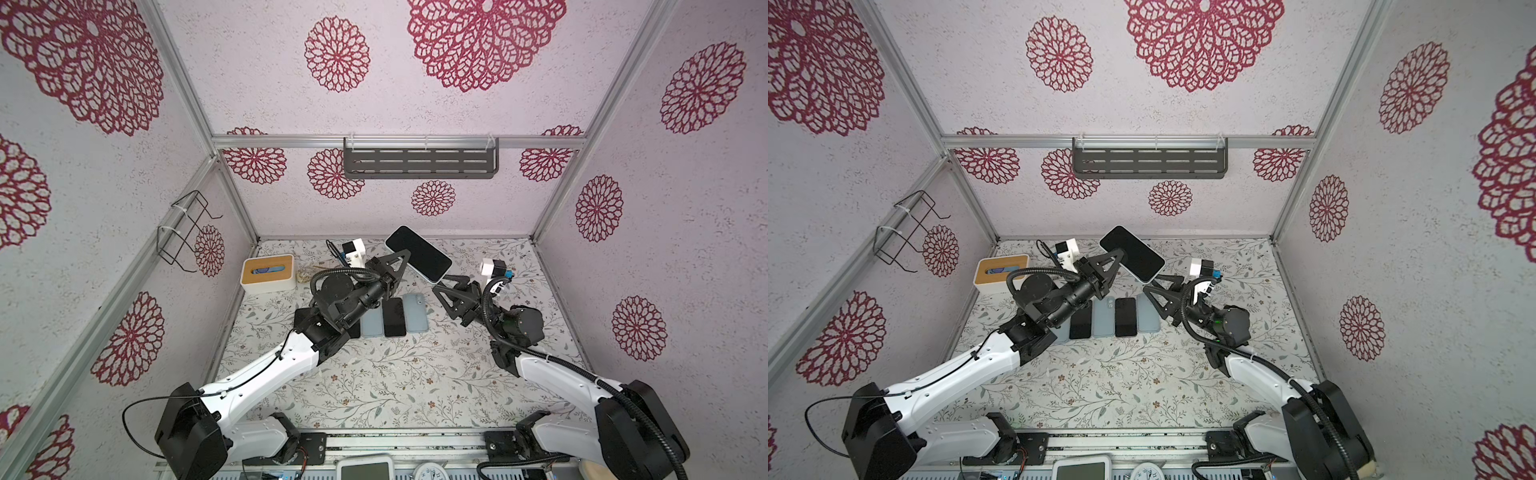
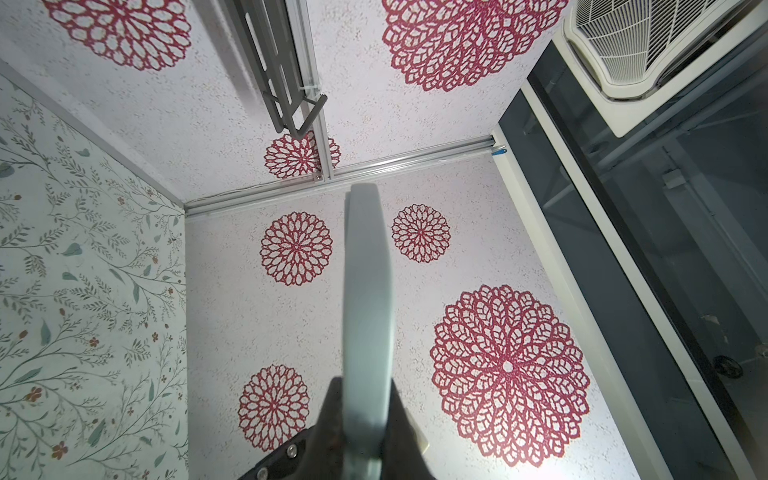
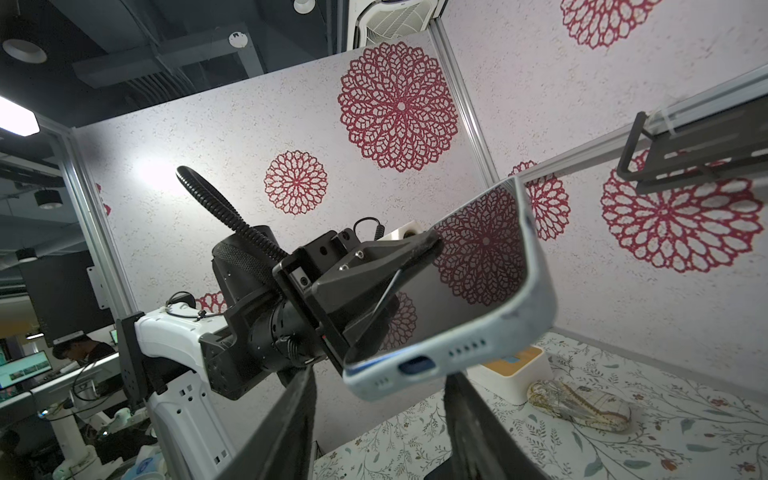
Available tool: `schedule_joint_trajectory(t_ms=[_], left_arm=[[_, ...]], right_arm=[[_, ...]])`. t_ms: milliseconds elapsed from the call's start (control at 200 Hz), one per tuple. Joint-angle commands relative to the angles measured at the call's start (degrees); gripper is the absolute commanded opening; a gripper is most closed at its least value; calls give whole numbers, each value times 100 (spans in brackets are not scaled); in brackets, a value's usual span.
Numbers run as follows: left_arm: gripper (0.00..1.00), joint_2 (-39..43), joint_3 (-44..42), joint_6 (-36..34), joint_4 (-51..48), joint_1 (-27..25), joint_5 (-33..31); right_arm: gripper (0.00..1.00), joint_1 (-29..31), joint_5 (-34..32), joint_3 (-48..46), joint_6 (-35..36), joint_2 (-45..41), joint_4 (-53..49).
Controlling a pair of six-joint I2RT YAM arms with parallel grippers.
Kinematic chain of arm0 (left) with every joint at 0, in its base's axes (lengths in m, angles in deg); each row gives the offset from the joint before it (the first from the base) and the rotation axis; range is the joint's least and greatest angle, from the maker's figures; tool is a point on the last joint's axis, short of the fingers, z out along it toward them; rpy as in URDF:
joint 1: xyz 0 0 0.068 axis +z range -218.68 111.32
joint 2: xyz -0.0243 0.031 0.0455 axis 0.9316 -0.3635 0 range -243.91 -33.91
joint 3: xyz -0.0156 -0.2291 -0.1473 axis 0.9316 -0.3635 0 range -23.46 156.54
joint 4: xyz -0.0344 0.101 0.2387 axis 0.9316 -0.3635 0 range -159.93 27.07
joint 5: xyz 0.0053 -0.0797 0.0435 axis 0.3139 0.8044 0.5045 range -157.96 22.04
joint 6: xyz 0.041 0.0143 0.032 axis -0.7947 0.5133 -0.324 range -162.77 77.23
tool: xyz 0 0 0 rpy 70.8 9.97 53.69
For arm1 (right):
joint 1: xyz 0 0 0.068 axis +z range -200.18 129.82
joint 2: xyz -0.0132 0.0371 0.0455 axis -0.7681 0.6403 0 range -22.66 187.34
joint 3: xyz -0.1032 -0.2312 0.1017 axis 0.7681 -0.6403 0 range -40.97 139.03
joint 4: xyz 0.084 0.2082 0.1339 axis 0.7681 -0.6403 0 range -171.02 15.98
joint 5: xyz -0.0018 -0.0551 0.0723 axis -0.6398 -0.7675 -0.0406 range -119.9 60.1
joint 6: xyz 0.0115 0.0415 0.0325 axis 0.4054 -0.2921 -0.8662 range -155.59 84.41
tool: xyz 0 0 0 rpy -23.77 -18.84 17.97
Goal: Take the phone out of the phone case
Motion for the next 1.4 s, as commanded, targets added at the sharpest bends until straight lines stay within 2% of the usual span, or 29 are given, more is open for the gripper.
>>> schedule_joint_trajectory(t_ms=[0, 85, 180, 300, 550, 646, 801, 1036, 1396], left_arm=[[0, 31, 46, 46, 544, -23, 82], [0, -2, 74, 36, 565, -50, 120], [0, 7, 36, 29, 582, -52, 90], [0, 18, 4, 27, 610, -54, 63], [0, 9, -29, 20, 682, -52, 63], [0, -8, -14, 15, 704, -50, 85], [0, -26, -15, 8, 714, -59, 102], [0, -26, -51, -6, 788, -59, 133], [0, 13, 93, 115, 500, -59, 162]], right_arm=[[45, -28, 38, 196, -173, 83, 592], [41, -32, 12, 246, -173, 137, 571], [41, -34, 44, 309, -259, 210, 661], [52, -33, 69, 310, -425, 253, 890], [55, -37, 117, 349, -551, 288, 980], [49, -37, 93, 354, -560, 340, 960], [43, -36, 127, 422, -748, 494, 1185], [43, -50, 113, 468, -798, 564, 1199], [10, -46, 101, 407, -640, 648, 1093]])
